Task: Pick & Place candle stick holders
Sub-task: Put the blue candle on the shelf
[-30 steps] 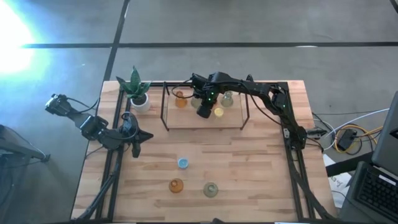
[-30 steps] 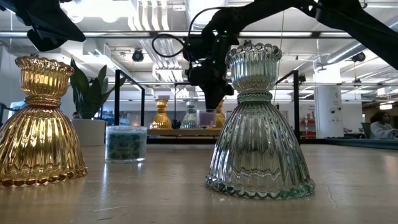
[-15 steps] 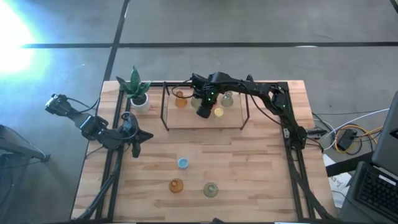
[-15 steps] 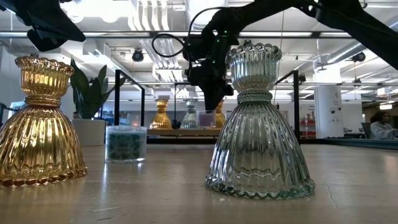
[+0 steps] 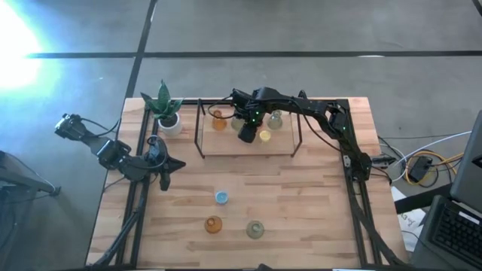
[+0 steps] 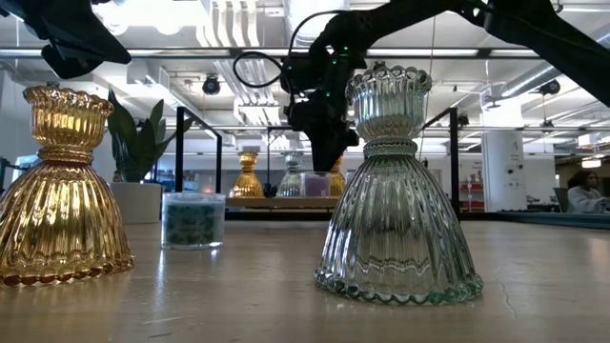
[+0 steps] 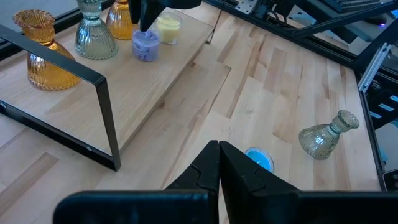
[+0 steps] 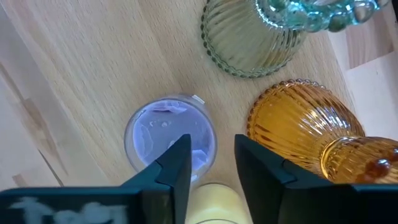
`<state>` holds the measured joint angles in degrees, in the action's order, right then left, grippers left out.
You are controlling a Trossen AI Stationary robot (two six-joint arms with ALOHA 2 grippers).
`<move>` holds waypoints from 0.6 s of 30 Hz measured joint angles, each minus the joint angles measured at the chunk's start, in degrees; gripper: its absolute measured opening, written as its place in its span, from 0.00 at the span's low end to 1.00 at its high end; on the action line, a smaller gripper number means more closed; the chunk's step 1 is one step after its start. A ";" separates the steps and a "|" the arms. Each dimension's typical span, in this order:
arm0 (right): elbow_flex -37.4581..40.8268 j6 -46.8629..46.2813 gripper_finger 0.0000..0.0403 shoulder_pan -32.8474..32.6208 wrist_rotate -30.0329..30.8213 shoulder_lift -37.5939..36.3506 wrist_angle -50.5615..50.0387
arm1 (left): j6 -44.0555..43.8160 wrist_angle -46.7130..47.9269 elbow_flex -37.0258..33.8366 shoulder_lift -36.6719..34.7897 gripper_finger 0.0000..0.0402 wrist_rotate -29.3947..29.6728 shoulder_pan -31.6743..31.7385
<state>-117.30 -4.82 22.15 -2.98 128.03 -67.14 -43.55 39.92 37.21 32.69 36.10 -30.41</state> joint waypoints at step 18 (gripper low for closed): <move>-1.53 -2.71 0.38 0.00 0.17 -4.92 -0.80 | 0.08 0.00 0.00 -0.02 0.03 0.00 0.01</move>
<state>-118.83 -7.53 22.15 -2.82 123.11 -67.94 -43.46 39.92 37.21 32.67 36.09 -30.40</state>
